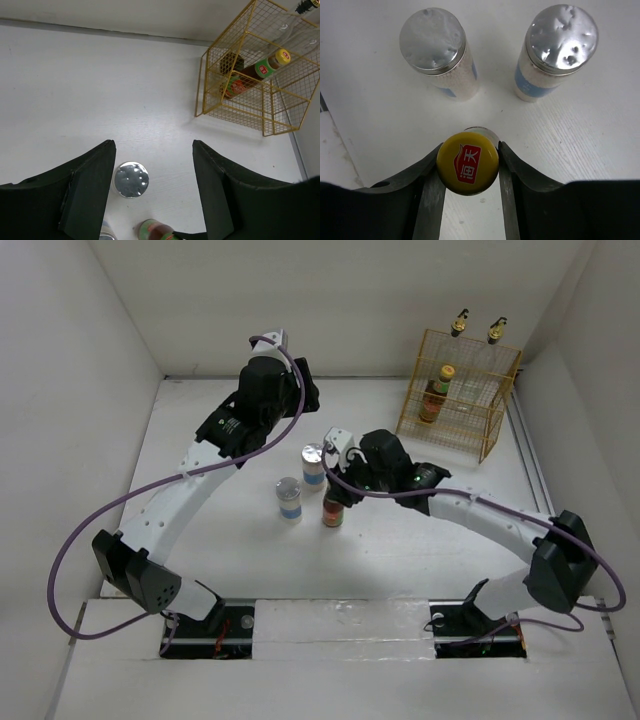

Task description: Organize the condiment bottles

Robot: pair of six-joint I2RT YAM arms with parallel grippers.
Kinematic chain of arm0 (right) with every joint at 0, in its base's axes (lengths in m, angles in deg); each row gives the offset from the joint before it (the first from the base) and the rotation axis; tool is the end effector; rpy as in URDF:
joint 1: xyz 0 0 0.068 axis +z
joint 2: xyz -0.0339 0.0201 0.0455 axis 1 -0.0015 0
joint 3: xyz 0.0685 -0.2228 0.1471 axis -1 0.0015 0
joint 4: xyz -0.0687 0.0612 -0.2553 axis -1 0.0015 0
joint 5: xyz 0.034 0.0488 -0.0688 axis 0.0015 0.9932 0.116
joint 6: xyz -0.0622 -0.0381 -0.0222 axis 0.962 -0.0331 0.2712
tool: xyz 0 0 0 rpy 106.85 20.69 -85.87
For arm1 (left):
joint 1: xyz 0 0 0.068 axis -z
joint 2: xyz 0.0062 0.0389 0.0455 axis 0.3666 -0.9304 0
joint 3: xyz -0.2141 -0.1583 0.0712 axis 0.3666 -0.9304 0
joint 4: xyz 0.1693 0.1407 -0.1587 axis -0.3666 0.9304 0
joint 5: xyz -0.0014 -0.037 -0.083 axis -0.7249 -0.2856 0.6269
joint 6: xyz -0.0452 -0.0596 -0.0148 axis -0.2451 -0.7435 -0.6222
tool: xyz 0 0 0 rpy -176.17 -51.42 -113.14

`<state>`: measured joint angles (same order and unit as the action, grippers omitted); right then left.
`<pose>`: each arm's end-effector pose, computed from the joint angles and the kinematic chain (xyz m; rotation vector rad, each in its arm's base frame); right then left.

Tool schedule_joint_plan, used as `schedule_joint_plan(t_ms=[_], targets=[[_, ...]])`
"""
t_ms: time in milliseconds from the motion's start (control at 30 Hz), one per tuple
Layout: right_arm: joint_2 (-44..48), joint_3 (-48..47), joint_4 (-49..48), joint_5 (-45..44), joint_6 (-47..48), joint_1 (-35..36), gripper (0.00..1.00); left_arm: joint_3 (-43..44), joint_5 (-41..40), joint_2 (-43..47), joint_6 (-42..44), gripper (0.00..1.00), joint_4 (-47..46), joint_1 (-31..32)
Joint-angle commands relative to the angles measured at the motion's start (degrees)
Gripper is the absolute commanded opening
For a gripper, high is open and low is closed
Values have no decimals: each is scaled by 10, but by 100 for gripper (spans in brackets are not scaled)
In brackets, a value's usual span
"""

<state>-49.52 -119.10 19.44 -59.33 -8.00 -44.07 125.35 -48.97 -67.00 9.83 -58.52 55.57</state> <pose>0.2404 0.2713 0.2719 -1.1112 1.9053 0.6691 0.3091 -0.1928 0.4444 0.0069 1.8072 -0.5424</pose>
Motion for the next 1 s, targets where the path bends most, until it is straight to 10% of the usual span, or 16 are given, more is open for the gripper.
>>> schedule_joint_plan(t_ms=[0,967], targets=[[68,-69,-39,-23,-5,0,2,6,9,11,-3,59,-21,1],[82,-257,35,-212,-92,-391,0,5,56,11,-3,59,-34,1]])
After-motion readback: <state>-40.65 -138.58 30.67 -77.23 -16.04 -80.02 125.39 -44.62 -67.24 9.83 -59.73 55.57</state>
